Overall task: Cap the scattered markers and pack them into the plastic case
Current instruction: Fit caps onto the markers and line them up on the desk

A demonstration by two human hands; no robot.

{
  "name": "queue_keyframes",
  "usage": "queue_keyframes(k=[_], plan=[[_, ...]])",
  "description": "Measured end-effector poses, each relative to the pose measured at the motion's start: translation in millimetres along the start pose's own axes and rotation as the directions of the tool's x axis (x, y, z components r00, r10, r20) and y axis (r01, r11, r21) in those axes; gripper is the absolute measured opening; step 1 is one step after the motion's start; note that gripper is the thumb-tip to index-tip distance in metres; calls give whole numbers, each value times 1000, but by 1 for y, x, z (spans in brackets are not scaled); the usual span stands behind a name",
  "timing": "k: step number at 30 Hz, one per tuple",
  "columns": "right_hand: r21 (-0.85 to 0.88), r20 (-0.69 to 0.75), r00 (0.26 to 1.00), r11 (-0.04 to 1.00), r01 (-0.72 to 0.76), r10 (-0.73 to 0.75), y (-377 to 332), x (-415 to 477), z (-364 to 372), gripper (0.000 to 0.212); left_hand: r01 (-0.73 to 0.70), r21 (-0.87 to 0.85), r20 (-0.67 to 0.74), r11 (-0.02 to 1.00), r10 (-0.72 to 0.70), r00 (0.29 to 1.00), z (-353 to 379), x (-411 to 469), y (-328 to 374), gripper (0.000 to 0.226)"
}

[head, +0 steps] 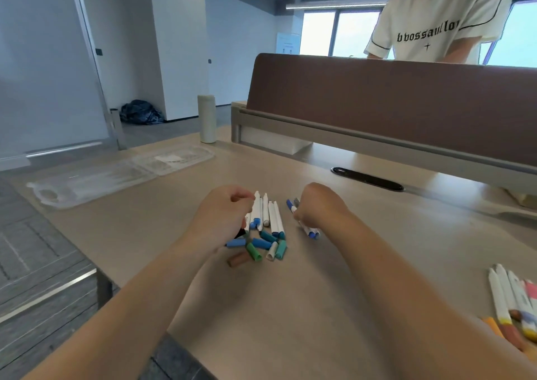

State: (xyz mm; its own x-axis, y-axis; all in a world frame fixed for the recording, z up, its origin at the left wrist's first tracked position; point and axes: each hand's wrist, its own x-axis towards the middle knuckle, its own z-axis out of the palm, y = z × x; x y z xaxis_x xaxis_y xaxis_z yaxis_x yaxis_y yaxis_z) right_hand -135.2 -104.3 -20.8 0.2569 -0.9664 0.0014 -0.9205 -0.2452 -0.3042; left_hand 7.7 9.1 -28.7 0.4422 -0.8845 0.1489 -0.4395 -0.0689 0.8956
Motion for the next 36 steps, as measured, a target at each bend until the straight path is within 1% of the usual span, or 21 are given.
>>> queue_keyframes(k=[3,5,7,10,12,15,17,20,22,24,26,28,29,31,34,36], plan=[[-37,-50,997,998,57,-59,-9,2,3,19,-18,68,0,998,18,1000,-5,-3,-1,19],[-33,0,996,996,85,-85,-19,0,4,22,-26,75,4,997,26,1000,-8,-4,-2,20],[-67,62,994,993,99,-94,-29,-4,6,23,-27,79,11,997,26,1000,-11,-6,-1,19],[-125,143,987,989,85,-67,-38,-8,6,25,-16,102,25,995,14,1000,-16,-10,0,18],[-167,165,985,983,79,-51,-41,-8,5,26,-23,109,31,994,19,999,-19,-11,-1,18],[-179,190,980,980,92,-57,-44,-9,7,22,-41,116,23,992,38,999,-22,-13,-1,19],[-172,219,974,981,95,-56,-44,-9,7,20,-44,143,22,989,42,999,-24,-15,0,17],[-162,268,963,983,81,-35,-42,-13,-2,22,-46,211,57,977,35,998,-24,-17,-1,12],[-104,278,959,991,86,-54,-38,-17,-11,26,-75,293,109,953,44,993,-22,-17,-3,12],[50,300,952,997,51,-63,-33,-20,-18,24,-97,393,172,914,31,985,-20,-16,-7,13],[211,313,946,977,16,-83,-27,-26,-23,16,-119,466,210,877,22,978,-15,-15,-10,13],[359,331,936,933,-4,-123,-23,-33,-27,6,-137,499,210,856,34,977,-11,-13,-12,11],[407,340,929,914,-4,-147,-21,-37,-28,3,-148,506,207,850,47,977,-8,-13,-12,10],[419,337,925,908,18,-174,-19,-40,-27,9,-164,514,209,842,63,976,-4,-14,-13,13],[420,316,932,907,31,-178,-18,-42,-26,9,-195,531,222,824,87,971,2,-13,-12,18],[440,318,930,897,28,-185,-18,-44,-26,12,-187,552,199,813,89,976,2,-10,-10,24]])
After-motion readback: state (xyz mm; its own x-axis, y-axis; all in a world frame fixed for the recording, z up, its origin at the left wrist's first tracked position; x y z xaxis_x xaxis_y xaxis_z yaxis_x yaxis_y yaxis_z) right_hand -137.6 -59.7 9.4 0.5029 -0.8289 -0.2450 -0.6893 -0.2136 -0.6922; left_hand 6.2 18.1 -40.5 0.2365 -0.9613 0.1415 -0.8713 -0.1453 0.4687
